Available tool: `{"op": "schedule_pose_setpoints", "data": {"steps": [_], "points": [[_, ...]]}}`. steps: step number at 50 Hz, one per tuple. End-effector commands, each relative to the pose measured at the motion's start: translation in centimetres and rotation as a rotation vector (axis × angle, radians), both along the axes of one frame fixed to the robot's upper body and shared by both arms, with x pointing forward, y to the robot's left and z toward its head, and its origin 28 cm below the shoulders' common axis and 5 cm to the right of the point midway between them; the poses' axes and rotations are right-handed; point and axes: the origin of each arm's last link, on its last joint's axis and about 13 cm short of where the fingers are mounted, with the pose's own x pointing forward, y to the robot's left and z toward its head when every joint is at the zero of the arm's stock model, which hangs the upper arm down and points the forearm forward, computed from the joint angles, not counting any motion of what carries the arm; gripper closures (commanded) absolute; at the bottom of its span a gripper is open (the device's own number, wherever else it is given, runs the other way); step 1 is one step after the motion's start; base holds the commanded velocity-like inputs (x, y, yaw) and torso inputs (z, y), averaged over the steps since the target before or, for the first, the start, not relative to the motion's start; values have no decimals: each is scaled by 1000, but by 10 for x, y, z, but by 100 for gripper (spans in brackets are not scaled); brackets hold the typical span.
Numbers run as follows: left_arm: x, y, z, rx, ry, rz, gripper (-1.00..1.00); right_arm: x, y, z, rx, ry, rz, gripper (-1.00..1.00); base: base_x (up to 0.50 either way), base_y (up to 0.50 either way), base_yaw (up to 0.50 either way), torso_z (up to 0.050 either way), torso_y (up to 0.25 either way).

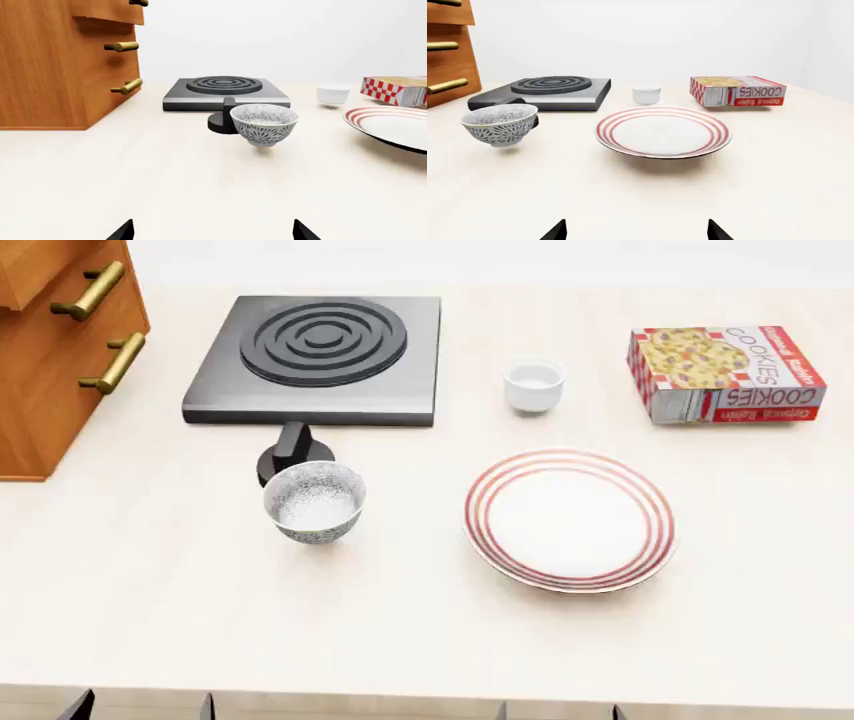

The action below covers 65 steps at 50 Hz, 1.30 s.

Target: Pick the akita bowl on the wooden cabinet and place it on the plate.

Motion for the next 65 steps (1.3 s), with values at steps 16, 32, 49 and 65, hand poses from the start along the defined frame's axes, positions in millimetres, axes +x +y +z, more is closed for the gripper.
{"op": "schedule_pose_setpoints", "data": {"steps": [16,32,49,65], "points": [[1,2,1,-26,-15,13,-100,-1,0,-1,4,-4,4,-100,0,0,0,0,0],[-2,0,0,51,-32,39,-100,-1,-2,1,43,-10,-10,-100,0,0,0,0,0],[-8,2,55,75,-185,144,-100,-20,1,81,-43,-242,-8,-100,0,0,0,0,0],[-25,-1,83,61,-307,61,-100,-37,9,111,-18,-347,52,-100,0,0,0,0,0]]}}
